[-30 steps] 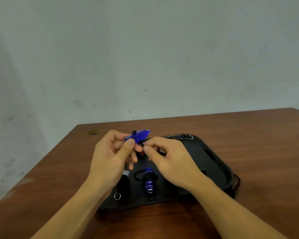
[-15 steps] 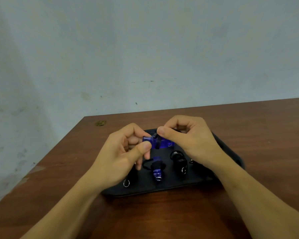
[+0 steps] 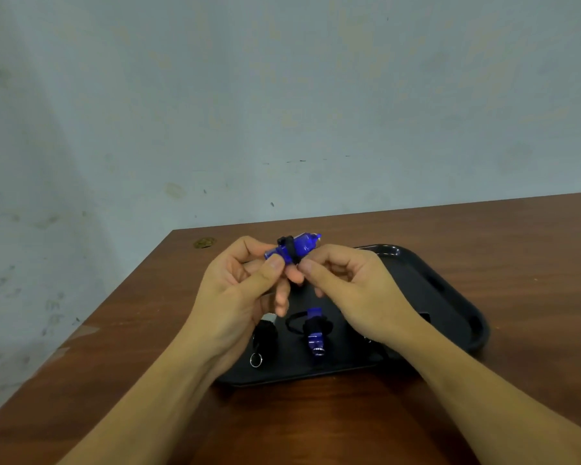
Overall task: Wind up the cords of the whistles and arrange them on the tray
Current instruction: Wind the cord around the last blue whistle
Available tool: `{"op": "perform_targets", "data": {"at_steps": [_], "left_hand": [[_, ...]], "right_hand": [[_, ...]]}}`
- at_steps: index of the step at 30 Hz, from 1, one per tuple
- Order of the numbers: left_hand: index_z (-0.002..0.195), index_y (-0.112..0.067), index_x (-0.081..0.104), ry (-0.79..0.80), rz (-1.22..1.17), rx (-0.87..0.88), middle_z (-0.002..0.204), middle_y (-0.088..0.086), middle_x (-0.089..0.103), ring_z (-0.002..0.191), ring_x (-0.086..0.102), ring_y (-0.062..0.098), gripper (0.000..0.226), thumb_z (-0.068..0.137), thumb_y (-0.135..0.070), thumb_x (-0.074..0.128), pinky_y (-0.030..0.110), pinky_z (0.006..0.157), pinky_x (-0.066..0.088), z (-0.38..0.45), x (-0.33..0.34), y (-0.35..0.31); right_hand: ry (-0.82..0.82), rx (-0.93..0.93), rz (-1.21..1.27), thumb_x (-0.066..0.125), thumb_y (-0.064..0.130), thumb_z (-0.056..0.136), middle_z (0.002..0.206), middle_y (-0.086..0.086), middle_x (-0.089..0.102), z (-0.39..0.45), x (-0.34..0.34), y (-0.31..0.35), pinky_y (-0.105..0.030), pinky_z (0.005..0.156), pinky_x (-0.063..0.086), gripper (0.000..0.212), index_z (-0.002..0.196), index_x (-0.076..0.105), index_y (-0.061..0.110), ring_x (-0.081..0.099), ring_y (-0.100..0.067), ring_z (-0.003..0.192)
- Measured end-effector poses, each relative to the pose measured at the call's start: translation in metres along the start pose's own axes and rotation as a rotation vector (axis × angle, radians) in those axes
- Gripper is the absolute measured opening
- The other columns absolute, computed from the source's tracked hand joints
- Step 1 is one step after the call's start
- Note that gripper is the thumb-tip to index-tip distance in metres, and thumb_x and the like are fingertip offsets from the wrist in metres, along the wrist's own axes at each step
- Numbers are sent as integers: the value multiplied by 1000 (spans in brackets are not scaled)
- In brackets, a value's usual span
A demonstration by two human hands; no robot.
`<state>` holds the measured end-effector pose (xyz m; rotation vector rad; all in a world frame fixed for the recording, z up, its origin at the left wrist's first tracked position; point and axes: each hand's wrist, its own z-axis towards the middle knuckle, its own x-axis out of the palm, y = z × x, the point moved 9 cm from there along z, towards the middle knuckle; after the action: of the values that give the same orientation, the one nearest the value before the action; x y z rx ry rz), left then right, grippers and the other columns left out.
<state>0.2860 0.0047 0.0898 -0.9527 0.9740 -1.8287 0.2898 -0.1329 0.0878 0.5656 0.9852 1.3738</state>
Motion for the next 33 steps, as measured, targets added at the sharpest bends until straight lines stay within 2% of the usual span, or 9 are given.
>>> {"op": "perform_targets", "data": {"at_steps": [3, 7, 11, 15, 18, 20, 24, 28, 33], "left_hand": [[92, -4, 54, -131, 231, 56, 74, 15, 70, 50, 51, 21, 3, 94, -4, 56, 30, 47, 46, 2, -18, -2], [93, -12, 58, -171, 681, 140, 68, 4, 70, 51, 55, 14, 10, 97, -2, 58, 33, 49, 49, 3, -25, -10], [91, -23, 59, -102, 834, 167, 66, 0, 67, 52, 54, 16, 16, 96, -8, 60, 48, 55, 50, 1, -16, -13], [93, -15, 60, 30, 735, 143, 66, 4, 66, 52, 54, 16, 14, 96, -1, 59, 35, 52, 49, -2, -4, -11], [96, -1, 58, 131, 547, 118, 65, 10, 66, 49, 52, 21, 1, 95, -1, 59, 30, 49, 48, -6, 5, -9], [95, 1, 58, 163, 426, 104, 66, 12, 66, 48, 52, 22, 8, 92, -6, 59, 30, 49, 48, -6, 8, -9], [92, -2, 56, 179, 217, 58, 68, 16, 67, 48, 51, 20, 6, 89, -6, 58, 30, 49, 46, -8, 13, -5], [89, -6, 56, 121, 43, -24, 69, 17, 66, 46, 50, 18, 1, 88, -6, 57, 28, 48, 44, -10, 11, 5], [91, -3, 56, 0, -16, -54, 72, 14, 67, 48, 51, 15, 6, 90, -5, 62, 25, 46, 44, -8, 3, 4]], "right_hand": [[48, -72, -273, 61, 22, 99, 84, 6, 71, -3, 9, 3, -35, 78, 55, 14, 102, 74, 25, 67, -10, 81], [92, -177, -562, 57, 31, 98, 85, 17, 69, -7, 14, 19, -29, 75, 53, 16, 103, 73, 28, 64, -4, 83], [2, -203, -482, 62, 34, 94, 80, 14, 71, -3, -5, 32, -28, 71, 53, 17, 91, 75, 24, 67, -7, 80], [-76, -137, -282, 73, 31, 88, 71, 7, 70, -1, -21, 28, -33, 63, 52, 14, 78, 75, 21, 64, -11, 65], [-100, -106, -131, 75, 32, 83, 69, 6, 70, -1, -28, 27, -20, 61, 48, 17, 76, 73, 17, 60, -5, 62], [-101, -83, -23, 73, 33, 81, 67, 9, 69, 1, -30, 26, -16, 65, 48, 18, 76, 72, 15, 62, -2, 64], [-67, 2, 149, 66, 29, 85, 51, 13, 56, 1, -21, 15, -8, 49, 39, 22, 73, 68, 11, 48, 0, 43], [-64, 30, 133, 57, 15, 99, 55, 5, 50, -2, -11, 7, -6, 49, 40, 29, 82, 65, -8, 45, 1, 42], [-19, -66, -179, 52, 16, 103, 65, 10, 58, -5, 1, 13, -12, 58, 37, 24, 83, 63, 24, 51, -1, 56]]}}
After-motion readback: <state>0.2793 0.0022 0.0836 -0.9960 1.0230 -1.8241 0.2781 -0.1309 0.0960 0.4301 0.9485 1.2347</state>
